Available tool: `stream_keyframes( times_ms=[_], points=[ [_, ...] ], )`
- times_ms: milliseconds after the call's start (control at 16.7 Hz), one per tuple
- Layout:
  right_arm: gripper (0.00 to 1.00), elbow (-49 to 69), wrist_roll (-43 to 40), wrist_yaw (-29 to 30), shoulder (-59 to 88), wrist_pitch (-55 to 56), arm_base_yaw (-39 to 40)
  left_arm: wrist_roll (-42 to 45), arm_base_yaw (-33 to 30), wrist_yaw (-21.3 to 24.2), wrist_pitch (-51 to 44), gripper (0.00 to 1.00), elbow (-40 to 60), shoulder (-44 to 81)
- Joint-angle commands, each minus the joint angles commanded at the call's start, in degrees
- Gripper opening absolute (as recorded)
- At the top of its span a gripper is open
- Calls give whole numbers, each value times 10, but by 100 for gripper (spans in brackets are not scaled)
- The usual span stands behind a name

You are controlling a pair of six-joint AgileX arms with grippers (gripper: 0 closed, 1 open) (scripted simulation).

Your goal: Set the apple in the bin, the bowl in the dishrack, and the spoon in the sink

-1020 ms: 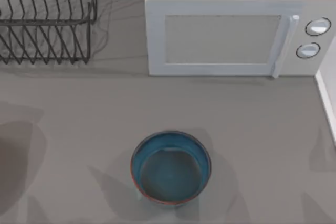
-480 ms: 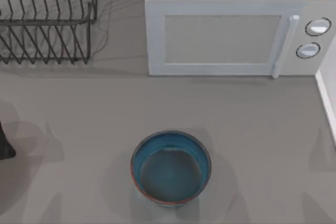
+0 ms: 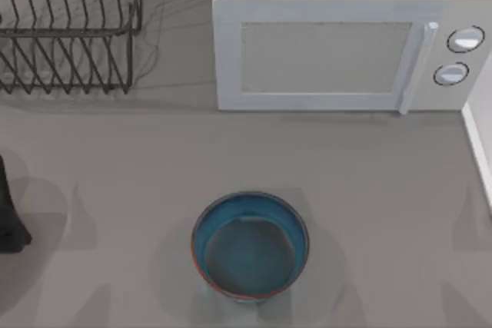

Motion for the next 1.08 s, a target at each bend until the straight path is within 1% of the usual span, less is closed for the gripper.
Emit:
stream_keyframes(
  times_ms=[300, 420, 540, 780, 1080],
  points=[
    [100, 0, 0, 0, 0, 0, 0, -14, -1, -3, -14, 100, 18, 19],
    [100, 0, 0, 0, 0, 0, 0, -42, -8, -9, -43, 100, 57, 59],
    [100, 0, 0, 0, 0, 0, 0, -84, -20, -17, -87, 100, 116, 124],
    [100, 0, 0, 0, 0, 0, 0, -188, -62, -38, -208, 100, 277, 327],
    [100, 0, 0, 0, 0, 0, 0, -323, -152, -55, -393, 100, 509, 666]
  ],
)
